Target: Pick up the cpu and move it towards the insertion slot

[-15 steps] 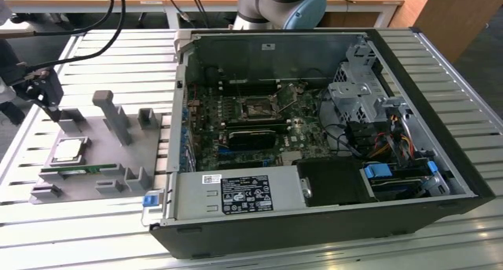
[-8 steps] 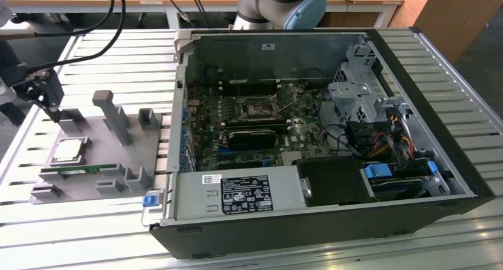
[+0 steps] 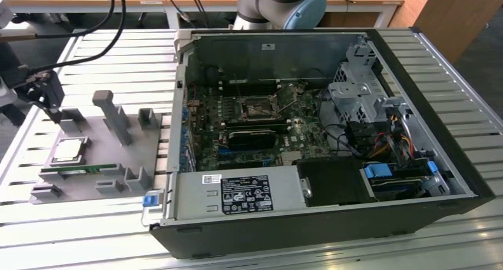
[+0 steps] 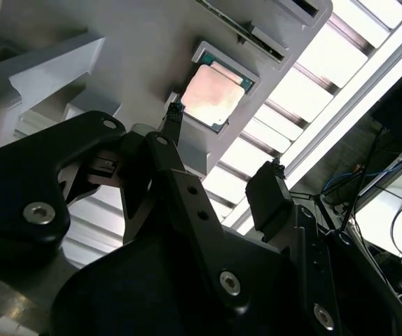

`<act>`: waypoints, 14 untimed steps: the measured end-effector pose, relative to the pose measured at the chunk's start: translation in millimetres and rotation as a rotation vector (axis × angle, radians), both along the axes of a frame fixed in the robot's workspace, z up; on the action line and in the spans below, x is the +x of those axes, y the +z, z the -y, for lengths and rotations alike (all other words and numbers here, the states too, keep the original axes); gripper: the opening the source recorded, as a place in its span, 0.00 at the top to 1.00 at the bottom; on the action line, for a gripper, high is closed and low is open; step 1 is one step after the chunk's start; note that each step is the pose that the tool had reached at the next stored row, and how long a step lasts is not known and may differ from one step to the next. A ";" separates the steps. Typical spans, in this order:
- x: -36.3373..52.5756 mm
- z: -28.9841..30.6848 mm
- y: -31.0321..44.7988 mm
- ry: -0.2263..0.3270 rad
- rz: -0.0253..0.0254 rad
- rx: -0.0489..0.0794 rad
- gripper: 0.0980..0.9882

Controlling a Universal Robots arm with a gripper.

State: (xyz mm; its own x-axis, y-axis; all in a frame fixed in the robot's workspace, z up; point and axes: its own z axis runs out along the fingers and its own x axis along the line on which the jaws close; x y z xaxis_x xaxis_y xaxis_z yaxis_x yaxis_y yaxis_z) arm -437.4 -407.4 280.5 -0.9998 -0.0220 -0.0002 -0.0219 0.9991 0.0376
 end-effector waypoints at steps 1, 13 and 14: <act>0.0 0.2 -0.4 0.000 -0.0001 0.000 0.38; 0.0 2.8 -4.6 0.000 -0.0002 0.000 0.38; 0.0 3.0 -5.0 0.000 0.0000 0.000 0.38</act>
